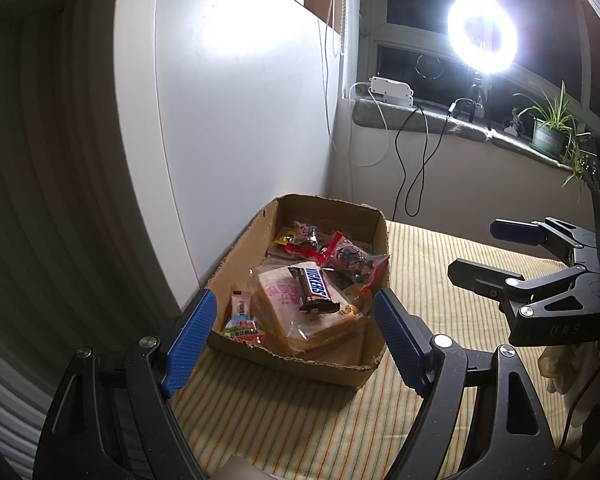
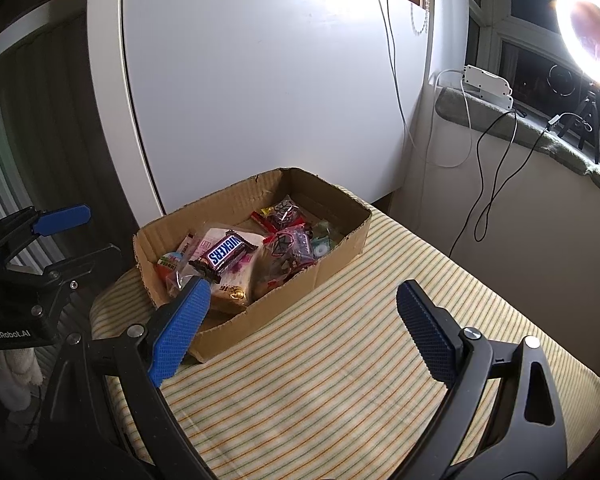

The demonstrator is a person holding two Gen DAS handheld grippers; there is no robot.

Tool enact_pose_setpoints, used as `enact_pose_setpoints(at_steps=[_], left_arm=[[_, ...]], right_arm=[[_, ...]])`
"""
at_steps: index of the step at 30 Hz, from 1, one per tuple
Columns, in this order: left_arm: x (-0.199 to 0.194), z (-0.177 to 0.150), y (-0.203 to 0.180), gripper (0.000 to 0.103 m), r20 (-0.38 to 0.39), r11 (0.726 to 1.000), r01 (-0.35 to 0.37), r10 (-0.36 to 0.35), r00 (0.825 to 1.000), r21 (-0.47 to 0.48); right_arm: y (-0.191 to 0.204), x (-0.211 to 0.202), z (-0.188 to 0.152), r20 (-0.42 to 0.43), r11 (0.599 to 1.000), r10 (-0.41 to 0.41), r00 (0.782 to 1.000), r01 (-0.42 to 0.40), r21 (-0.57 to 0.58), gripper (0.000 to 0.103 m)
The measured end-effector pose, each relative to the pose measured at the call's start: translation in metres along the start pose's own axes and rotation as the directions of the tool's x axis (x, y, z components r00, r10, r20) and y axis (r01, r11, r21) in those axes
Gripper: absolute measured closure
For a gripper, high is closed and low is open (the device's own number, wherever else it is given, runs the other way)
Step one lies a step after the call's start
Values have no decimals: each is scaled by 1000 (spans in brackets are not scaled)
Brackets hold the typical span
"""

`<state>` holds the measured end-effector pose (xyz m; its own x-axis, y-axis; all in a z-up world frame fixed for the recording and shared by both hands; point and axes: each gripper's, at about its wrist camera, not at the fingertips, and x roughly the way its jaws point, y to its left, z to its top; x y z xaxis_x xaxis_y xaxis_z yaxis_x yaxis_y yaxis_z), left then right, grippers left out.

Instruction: Organize snacks

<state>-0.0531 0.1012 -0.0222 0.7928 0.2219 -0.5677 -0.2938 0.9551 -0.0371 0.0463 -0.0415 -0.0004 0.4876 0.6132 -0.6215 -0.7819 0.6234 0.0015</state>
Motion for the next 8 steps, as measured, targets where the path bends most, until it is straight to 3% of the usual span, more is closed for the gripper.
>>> enact_pose_setpoints(at_steps=[8], left_arm=[[-4, -3, -6, 22, 1, 1000, 0, 0, 1000, 9]], right_arm=[[-1, -1, -1, -1, 1000, -2, 1000, 2, 2, 7]])
